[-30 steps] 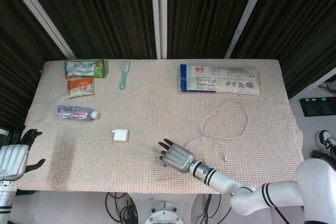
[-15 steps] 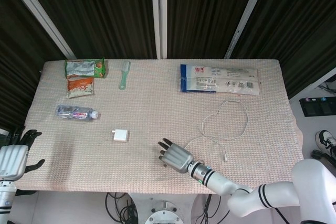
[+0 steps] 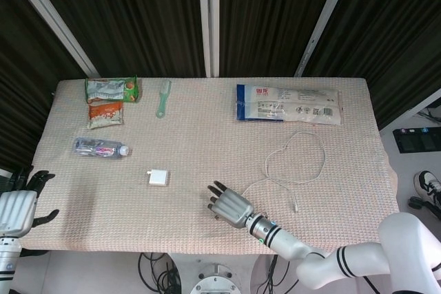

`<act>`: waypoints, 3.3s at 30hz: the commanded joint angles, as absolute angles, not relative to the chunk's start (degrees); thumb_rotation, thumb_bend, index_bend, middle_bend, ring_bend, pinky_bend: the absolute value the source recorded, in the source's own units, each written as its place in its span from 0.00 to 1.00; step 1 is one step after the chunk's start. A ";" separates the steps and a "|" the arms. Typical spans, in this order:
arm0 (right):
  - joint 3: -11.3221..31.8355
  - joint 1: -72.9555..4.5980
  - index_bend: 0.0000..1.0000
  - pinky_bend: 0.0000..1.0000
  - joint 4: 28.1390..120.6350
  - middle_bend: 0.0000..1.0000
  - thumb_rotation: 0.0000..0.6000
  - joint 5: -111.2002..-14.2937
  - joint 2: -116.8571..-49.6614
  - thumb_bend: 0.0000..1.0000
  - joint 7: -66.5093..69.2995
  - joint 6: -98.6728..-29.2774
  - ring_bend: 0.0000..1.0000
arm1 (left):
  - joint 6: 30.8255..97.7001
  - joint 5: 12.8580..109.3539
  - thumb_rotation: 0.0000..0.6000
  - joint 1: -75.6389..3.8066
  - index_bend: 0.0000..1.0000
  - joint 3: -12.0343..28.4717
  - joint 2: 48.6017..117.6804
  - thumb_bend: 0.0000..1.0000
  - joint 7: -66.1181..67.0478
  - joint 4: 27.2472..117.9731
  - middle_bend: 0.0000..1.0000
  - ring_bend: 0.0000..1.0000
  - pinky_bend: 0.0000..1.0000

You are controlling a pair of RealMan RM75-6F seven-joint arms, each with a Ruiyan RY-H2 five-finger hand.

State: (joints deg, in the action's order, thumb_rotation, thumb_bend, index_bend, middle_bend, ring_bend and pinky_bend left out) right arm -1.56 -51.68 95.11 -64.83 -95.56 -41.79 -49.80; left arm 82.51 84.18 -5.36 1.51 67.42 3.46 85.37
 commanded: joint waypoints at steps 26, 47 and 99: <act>-1.27 -49.28 0.53 0.09 95.45 0.39 1.00 -68.27 -95.28 0.33 -40.69 -53.29 0.15 | 82.35 84.54 1.00 -5.73 0.22 1.56 67.19 0.12 4.01 85.88 0.18 0.03 0.00; 1.42 -43.55 0.53 0.15 100.61 0.49 1.00 -73.08 -86.42 0.35 -38.54 -63.13 0.28 | 72.44 88.14 1.00 -16.64 0.22 4.38 68.10 0.12 8.86 87.64 0.18 0.03 0.00; 5.72 -33.73 0.53 0.15 100.83 0.50 1.00 -76.67 -76.69 0.34 -31.88 -70.03 0.28 | 46.05 71.95 1.00 -38.69 0.31 5.04 84.51 0.21 11.95 80.74 0.27 0.11 0.03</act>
